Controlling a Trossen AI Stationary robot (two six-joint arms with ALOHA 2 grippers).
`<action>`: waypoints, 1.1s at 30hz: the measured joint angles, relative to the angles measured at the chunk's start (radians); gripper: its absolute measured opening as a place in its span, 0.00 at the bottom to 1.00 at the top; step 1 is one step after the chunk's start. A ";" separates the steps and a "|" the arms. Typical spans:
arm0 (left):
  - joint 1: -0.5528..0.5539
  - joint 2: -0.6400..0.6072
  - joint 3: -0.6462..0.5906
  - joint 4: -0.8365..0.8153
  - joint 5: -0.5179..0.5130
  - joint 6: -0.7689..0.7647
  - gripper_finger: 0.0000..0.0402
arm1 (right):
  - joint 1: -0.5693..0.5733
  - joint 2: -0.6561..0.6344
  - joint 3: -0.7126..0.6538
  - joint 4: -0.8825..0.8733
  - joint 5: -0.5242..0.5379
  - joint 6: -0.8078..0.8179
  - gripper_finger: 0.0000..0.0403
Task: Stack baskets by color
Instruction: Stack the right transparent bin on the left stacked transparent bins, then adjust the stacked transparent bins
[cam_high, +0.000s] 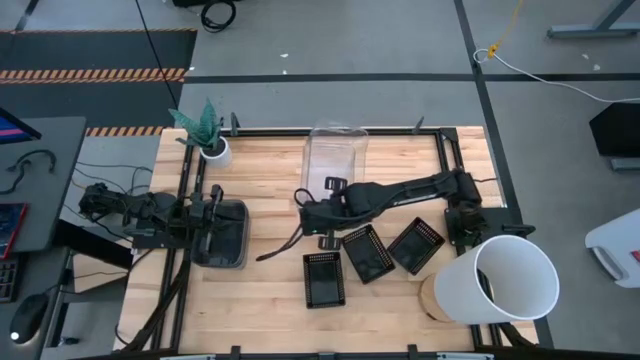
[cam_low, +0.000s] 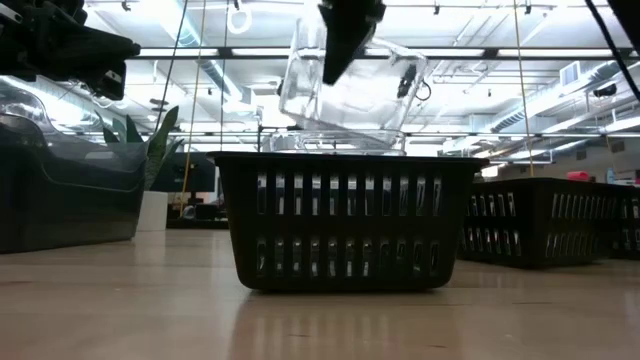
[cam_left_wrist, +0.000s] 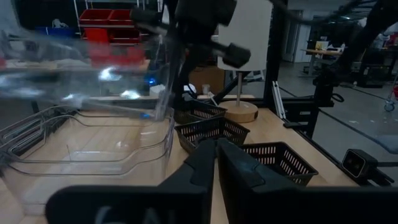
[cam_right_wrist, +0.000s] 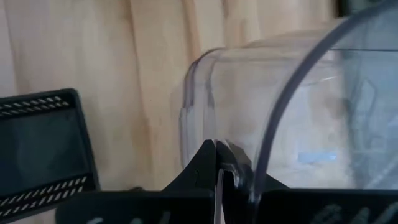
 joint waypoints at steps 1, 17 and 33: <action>0.000 0.000 0.000 0.000 0.000 0.000 0.08 | -0.007 0.008 0.000 -0.001 -0.013 0.002 0.01; 0.000 0.000 0.000 0.004 0.000 0.000 0.06 | -0.078 0.091 -0.003 0.013 -0.198 -0.061 0.11; 0.000 0.000 0.000 0.000 0.000 0.000 0.07 | -0.107 -0.036 -0.024 -0.077 -0.100 -0.089 0.40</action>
